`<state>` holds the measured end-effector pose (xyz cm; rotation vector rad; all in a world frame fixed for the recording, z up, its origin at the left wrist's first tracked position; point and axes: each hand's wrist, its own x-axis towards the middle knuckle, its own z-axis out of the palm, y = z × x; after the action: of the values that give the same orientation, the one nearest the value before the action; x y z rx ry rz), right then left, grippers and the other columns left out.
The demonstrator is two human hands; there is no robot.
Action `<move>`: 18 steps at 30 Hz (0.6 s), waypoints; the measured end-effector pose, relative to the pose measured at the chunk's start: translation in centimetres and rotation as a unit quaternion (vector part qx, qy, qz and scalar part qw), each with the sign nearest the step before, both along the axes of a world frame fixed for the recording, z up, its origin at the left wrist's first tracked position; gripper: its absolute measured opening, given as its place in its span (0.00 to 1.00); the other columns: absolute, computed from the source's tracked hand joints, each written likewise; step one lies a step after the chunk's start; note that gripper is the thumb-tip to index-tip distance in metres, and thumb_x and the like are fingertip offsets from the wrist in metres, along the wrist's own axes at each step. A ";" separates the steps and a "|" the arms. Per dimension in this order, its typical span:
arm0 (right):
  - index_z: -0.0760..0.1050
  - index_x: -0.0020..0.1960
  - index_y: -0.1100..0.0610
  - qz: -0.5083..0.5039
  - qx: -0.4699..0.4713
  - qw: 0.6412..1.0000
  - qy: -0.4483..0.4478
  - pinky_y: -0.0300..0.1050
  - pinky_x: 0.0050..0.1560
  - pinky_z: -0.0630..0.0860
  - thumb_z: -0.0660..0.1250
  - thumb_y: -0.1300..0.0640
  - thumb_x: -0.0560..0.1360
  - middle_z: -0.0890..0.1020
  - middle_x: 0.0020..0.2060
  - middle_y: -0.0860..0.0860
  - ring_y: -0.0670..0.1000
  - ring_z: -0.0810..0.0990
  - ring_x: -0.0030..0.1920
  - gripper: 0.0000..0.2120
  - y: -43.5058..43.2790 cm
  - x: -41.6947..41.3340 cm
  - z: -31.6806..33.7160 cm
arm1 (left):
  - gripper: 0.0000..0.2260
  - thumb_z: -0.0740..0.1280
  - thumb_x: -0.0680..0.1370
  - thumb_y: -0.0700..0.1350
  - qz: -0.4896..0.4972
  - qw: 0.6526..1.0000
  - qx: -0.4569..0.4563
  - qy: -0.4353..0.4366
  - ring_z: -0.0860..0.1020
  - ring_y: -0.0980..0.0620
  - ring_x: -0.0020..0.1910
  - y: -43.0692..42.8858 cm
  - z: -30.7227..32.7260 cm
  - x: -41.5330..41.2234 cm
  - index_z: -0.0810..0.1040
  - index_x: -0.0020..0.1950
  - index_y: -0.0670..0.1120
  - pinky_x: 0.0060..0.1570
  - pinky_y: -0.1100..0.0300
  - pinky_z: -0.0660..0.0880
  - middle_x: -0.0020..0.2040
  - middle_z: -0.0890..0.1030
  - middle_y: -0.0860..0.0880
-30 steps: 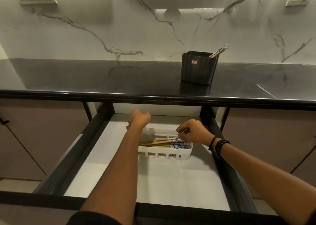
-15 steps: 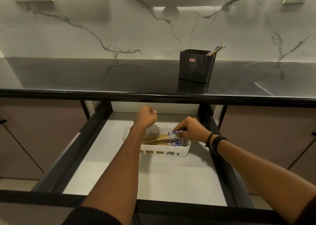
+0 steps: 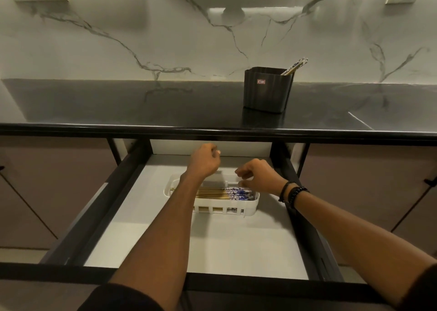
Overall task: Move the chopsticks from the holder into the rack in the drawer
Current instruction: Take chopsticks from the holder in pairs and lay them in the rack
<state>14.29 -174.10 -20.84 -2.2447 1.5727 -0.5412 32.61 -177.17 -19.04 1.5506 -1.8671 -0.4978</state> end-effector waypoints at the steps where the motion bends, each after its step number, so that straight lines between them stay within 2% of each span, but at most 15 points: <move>1: 0.78 0.62 0.61 -0.008 -0.015 1.000 -0.016 0.42 0.58 0.78 0.72 0.59 0.74 0.83 0.57 0.56 0.51 0.82 0.54 0.17 0.1 -0.1 0.5 | 0.12 0.61 0.81 0.44 0.003 0.999 -0.035 -0.012 0.77 0.48 0.56 0.2 0.4 -0.2 0.75 0.63 0.43 0.55 0.54 0.74 0.57 0.80 0.44; 3: 0.80 0.59 0.61 -0.031 -0.060 0.996 -0.054 0.43 0.58 0.79 0.73 0.59 0.73 0.84 0.55 0.56 0.50 0.83 0.53 0.15 0.2 -0.5 2.0 | 0.11 0.62 0.81 0.44 0.017 0.988 -0.148 -0.048 0.76 0.49 0.55 0.5 1.3 -0.8 0.76 0.61 0.44 0.54 0.55 0.74 0.55 0.81 0.46; 5: 0.82 0.55 0.60 -0.059 -0.120 0.985 -0.108 0.44 0.56 0.80 0.73 0.60 0.73 0.86 0.49 0.55 0.49 0.84 0.48 0.12 0.2 -1.0 3.9 | 0.11 0.64 0.79 0.45 0.021 0.964 -0.259 -0.061 0.74 0.49 0.58 0.6 2.3 -1.5 0.78 0.60 0.45 0.57 0.54 0.71 0.55 0.80 0.47; 7: 0.84 0.52 0.60 -0.080 -0.164 0.971 -0.158 0.43 0.52 0.81 0.74 0.60 0.72 0.86 0.44 0.54 0.48 0.84 0.44 0.09 -0.1 -2.0 6.0 | 0.11 0.64 0.79 0.45 0.006 0.953 -0.299 -0.049 0.73 0.49 0.61 0.4 3.3 -2.3 0.77 0.61 0.46 0.60 0.55 0.69 0.58 0.79 0.48; 9: 0.83 0.52 0.60 -0.098 -0.185 0.959 -0.191 0.44 0.52 0.82 0.74 0.60 0.72 0.86 0.44 0.55 0.49 0.85 0.44 0.09 -0.7 -3.2 8.2 | 0.15 0.64 0.80 0.47 -0.014 0.963 -0.263 -0.056 0.71 0.48 0.66 -0.3 4.2 -2.7 0.75 0.65 0.45 0.66 0.53 0.67 0.63 0.77 0.47; 12: 0.82 0.53 0.61 -0.158 -0.187 0.934 -0.259 0.48 0.54 0.82 0.74 0.58 0.72 0.86 0.45 0.56 0.52 0.85 0.46 0.11 -2.6 -5.3 11.5 | 0.23 0.63 0.80 0.53 -0.040 0.978 -0.151 -0.137 0.64 0.45 0.73 -1.9 5.6 -3.0 0.70 0.71 0.45 0.72 0.48 0.61 0.72 0.70 0.45; 13: 0.82 0.54 0.61 -0.178 -0.182 0.925 -0.283 0.49 0.55 0.81 0.74 0.58 0.72 0.86 0.44 0.56 0.52 0.85 0.46 0.12 -3.3 -6.0 12.3 | 0.24 0.64 0.79 0.55 -0.046 0.978 -0.105 -0.175 0.66 0.44 0.72 -2.4 6.2 -3.1 0.70 0.71 0.45 0.70 0.48 0.64 0.72 0.70 0.44; 15: 0.80 0.57 0.60 -0.208 -0.171 0.911 -0.313 0.51 0.57 0.80 0.74 0.57 0.72 0.86 0.44 0.54 0.53 0.85 0.47 0.14 -5.0 -7.2 13.7 | 0.21 0.65 0.78 0.55 -0.044 0.967 -0.045 -0.247 0.74 0.44 0.63 -3.0 7.1 -3.4 0.74 0.67 0.46 0.62 0.49 0.71 0.64 0.76 0.44; 18: 0.78 0.60 0.60 -0.257 -0.161 0.890 -0.342 0.52 0.60 0.79 0.74 0.53 0.72 0.85 0.45 0.54 0.53 0.84 0.50 0.19 -7.9 -8.6 15.2 | 0.13 0.70 0.76 0.48 -0.014 0.952 -0.056 -0.302 0.80 0.44 0.53 -3.6 8.3 -4.2 0.80 0.59 0.46 0.52 0.51 0.77 0.54 0.82 0.44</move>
<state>5.66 -181.99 -5.65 -1.4918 1.7269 -1.6334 28.45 -180.80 -10.72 1.7264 -2.3165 0.0970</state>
